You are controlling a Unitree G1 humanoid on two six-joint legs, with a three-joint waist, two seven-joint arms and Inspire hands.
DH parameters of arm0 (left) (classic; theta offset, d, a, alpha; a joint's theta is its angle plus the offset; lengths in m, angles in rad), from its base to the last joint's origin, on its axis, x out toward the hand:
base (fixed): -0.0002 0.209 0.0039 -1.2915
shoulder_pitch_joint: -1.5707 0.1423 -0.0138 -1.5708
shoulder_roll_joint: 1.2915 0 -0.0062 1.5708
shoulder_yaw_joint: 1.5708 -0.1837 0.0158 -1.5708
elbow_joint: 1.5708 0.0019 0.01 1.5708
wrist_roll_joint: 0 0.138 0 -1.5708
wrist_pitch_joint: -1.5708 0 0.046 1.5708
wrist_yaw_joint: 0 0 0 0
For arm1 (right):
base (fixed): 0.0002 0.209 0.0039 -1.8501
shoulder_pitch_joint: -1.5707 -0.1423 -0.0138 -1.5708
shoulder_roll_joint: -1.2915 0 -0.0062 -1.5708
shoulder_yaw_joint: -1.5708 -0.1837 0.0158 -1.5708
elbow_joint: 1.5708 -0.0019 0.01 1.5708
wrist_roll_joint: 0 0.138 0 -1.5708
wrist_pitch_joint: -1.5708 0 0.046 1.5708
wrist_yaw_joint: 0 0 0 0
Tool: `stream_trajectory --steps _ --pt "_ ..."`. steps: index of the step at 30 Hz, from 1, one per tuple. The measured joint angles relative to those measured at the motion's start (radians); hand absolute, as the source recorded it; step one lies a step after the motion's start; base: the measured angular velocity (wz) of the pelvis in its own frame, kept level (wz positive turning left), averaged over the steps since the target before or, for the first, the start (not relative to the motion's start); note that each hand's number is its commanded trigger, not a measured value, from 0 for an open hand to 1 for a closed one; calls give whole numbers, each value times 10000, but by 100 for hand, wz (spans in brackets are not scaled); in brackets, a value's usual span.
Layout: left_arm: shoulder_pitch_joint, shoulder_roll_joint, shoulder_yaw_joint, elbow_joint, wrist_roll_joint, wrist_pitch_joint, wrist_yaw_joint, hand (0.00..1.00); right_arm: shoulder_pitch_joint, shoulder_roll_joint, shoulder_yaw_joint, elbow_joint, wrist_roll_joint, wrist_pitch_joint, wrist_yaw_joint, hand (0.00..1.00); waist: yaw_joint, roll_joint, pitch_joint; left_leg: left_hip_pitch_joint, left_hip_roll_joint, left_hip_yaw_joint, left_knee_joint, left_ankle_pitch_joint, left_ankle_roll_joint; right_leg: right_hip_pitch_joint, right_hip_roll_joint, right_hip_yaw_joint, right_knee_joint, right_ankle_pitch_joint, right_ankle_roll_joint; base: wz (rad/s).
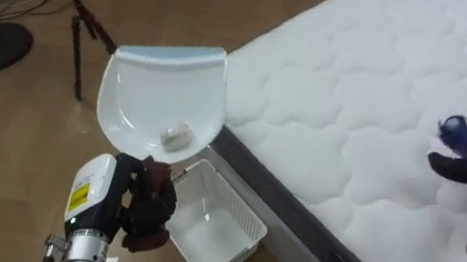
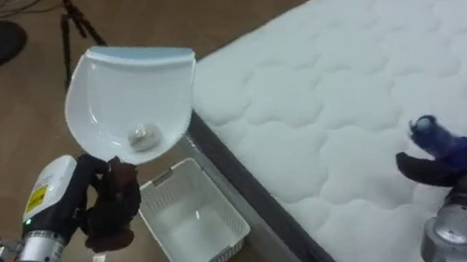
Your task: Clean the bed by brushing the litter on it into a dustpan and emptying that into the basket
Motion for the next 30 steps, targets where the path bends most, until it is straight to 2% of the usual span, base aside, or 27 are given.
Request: stream_trajectory --steps 1,3,6,8,10,11,12,13,14,15,16,17,18,20,21,23,25,27,30 --pt "-2 20 24 3 6 0 127 100 81 1 10 -73 -3 -82 5 0 95 35 6 2 -45 -61 -66 49 3 -62 -4 17 -24 24 20 30" --pt "26 22 114 130 7 -48 482 100 227 4 59 -120 -10 -164 -11 0 389 163 -62 79 -244 -246 -374 256 19 -51 -91 -66 55 116 130 35" --pt "221 -48 305 152 1 -107 513 100 279 15 264 -127 -35 -170 -8 0 589 236 -67 249 -374 -281 -681 400 40 -16 -208 -45 308 114 134 19" --pt "441 -96 405 152 8 -120 493 100 372 181 381 -125 -44 -168 38 0 659 267 -50 379 -423 -585 -738 422 45 -191 -375 17 1231 114 135 38" --pt "464 -117 414 153 23 -129 418 100 462 317 380 -138 -43 -168 74 0 602 255 -28 414 -507 -1095 -743 421 51 -721 -485 586 2251 103 165 58" --pt "462 -126 419 153 -4 -133 414 100 535 402 379 -194 -43 -169 76 0 584 257 -16 399 -525 -1415 -771 416 97 -1120 -381 1309 2304 -4 188 63" --pt "462 -128 419 164 -13 -130 414 100 597 468 382 -273 -40 -169 75 0 549 284 8 390 -534 -1697 -829 471 76 -1599 -371 1704 2150 -30 183 67" --pt "463 -122 411 176 -14 -128 414 100 606 507 399 -282 -39 -169 70 0 471 306 22 391 -541 -1871 -832 496 55 -1814 -375 1862 2002 -11 164 86" --pt "460 -101 396 222 -11 -128 415 100 614 591 479 -279 -34 -169 60 0 266 310 38 399 -615 -2306 -827 547 -3 -2149 -316 2375 1457 171 150 110" --pt "458 -81 389 244 -4 -127 418 100 633 600 665 -273 -34 -170 62 0 46 238 56 393 -725 -2612 -784 583 -60 -2353 -268 3041 746 817 268 112" --pt "472 -60 374 249 -4 -125 417 100 655 601 753 -275 -36 -171 56 0 -12 202 62 359 -793 -2773 -749 568 -132 -2426 -251 3278 604 1229 272 106" --pt "466 -27 311 298 -6 -127 417 100 731 589 803 -282 -74 -182 56 0 -134 208 22 236 -859 -2909 -620 556 -315 -2414 -227 3306 523 1415 251 67" --pt "437 -7 314 320 -28 -132 433 100 677 586 803 -294 -116 -217 53 0 -88 275 29 192 -819 -2928 -620 541 -400 -2437 -107 3218 495 1354 144 53" --pt "274 73 309 669 -107 -194 442 100 661 585 819 -301 -437 -325 74 0 -133 466 36 38 -821 -3223 -629 572 -455 -2398 -48 2990 370 1379 116 37" --pt "79 186 310 962 -103 -195 442 100 659 585 837 -300 -583 -399 94 0 -152 549 76 -42 -832 -3381 -620 604 -485 -2429 9 2986 372 1385 -10 42" --pt "-286 419 306 1399 -82 -197 461 100 674 578 877 -262 -844 -434 114 0 -188 670 119 -304 -830 -3538 -579 603 -533 -2557 94 2989 351 1349 -78 33" --pt "-618 621 304 1829 195 -191 507 100 696 572 978 -69 -1162 -438 256 0 -207 757 137 -448 -808 -3524 -632 620 -559 -2705 120 2989 376 1324 -111 26" --pt "-897 840 175 2180 558 -175 575 100 690 569 1049 224 -1371 -419 516 0 -241 827 143 -665 -773 -3305 -617 625 -549 -2937 104 3109 526 1231 -116 19" --pt "-1760 1404 -344 3123 808 -129 577 100 532 558 1311 656 -2198 -400 1029 0 -335 982 206 -1193 -715 -2987 -457 621 -513 -3528 18 3276 984 1020 -75 20"
